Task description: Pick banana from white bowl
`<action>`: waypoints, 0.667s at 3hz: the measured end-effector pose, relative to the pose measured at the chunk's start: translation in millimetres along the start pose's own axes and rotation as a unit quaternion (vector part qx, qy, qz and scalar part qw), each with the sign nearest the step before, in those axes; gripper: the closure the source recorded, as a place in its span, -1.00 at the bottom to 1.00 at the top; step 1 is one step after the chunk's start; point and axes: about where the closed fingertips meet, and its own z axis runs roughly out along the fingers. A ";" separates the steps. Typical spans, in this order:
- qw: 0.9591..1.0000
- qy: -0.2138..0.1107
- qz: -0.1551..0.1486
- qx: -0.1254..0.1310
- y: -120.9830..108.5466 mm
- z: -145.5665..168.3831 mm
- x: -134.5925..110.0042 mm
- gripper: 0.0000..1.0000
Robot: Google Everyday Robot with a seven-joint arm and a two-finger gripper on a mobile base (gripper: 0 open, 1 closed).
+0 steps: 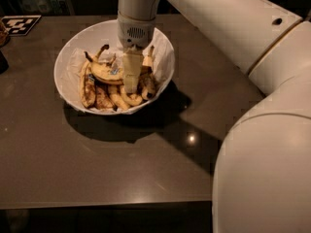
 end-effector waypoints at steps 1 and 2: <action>1.000 0.000 0.000 0.000 0.0 -4.2 -0.8 1.00; 0.998 -0.063 -0.007 0.015 -1.1 -23.0 -7.0 1.00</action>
Offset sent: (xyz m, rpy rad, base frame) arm -0.0139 -0.0252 0.0616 0.3028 -0.0080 0.0002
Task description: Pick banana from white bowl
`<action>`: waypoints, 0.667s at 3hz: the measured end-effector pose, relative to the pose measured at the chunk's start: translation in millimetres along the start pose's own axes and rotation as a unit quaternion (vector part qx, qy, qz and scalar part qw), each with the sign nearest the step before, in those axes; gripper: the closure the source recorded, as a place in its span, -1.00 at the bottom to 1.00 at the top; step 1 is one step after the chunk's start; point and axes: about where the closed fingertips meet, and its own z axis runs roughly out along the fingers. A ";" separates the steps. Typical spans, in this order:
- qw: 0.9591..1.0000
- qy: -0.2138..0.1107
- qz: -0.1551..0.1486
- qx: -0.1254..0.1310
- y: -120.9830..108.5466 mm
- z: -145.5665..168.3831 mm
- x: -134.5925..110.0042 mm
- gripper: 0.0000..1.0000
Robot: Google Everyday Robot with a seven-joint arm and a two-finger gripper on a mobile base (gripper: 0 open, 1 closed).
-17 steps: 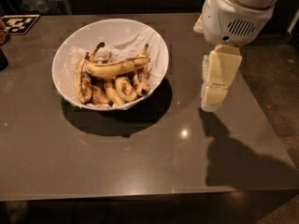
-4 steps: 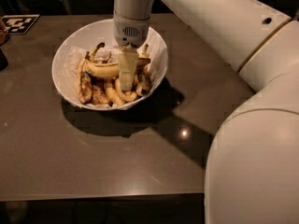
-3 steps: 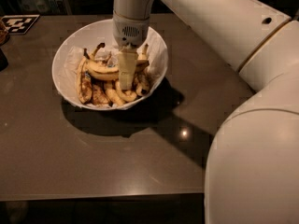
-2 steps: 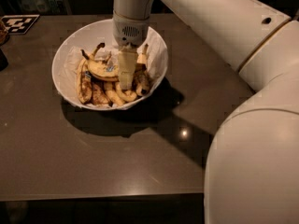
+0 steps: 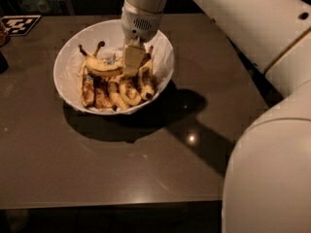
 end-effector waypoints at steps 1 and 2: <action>0.998 -0.070 -0.003 0.009 7.3 -24.5 3.3 1.00; 0.991 -0.129 -0.023 0.011 19.7 -46.5 4.7 1.00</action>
Offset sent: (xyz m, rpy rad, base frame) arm -0.0431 -0.0393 0.0703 0.3968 -0.0173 0.1115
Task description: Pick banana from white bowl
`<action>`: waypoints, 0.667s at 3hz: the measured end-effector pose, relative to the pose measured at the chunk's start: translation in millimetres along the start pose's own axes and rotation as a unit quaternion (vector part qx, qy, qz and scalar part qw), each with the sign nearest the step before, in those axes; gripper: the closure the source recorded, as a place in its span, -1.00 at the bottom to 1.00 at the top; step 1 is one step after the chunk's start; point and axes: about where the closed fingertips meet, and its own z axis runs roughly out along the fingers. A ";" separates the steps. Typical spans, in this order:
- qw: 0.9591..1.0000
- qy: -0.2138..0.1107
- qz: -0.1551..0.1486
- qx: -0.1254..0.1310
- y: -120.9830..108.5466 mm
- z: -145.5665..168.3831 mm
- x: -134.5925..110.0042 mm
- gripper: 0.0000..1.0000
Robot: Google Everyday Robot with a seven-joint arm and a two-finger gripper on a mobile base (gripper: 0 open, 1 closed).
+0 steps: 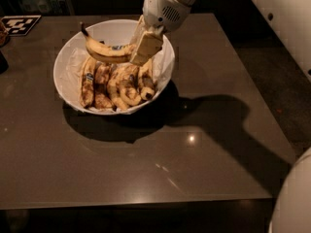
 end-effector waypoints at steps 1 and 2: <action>0.999 -0.039 -0.020 -0.005 19.7 -15.5 -0.4 1.00; 0.998 -0.049 -0.029 -0.001 50.8 -29.8 7.2 1.00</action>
Offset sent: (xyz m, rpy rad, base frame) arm -0.0989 -0.0567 0.0157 0.0912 -0.0099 0.0710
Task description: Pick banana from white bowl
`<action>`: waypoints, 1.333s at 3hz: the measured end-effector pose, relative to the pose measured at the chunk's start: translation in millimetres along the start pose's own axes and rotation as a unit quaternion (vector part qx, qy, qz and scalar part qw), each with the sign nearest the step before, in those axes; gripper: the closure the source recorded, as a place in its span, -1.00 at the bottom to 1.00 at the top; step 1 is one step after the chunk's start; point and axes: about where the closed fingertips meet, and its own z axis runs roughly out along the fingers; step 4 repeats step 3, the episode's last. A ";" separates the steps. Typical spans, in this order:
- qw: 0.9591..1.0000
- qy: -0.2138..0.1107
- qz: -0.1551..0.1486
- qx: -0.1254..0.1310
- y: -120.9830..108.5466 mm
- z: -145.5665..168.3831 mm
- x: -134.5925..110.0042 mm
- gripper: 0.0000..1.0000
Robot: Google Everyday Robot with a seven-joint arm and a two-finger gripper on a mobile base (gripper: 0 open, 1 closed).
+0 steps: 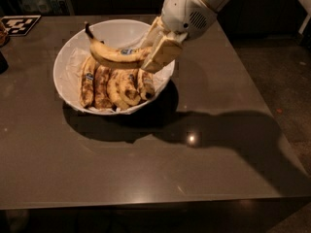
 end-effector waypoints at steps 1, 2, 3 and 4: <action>1.000 0.002 0.011 0.010 37.6 -12.9 9.8 1.00; 0.999 0.000 0.038 0.021 77.4 -22.0 22.8 1.00; 0.999 0.003 0.048 0.020 84.3 -21.5 30.8 1.00; 0.999 0.003 0.048 0.020 84.3 -21.5 30.8 1.00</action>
Offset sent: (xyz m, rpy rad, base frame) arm -0.1200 -0.0777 -0.0190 0.0094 0.0567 -0.1685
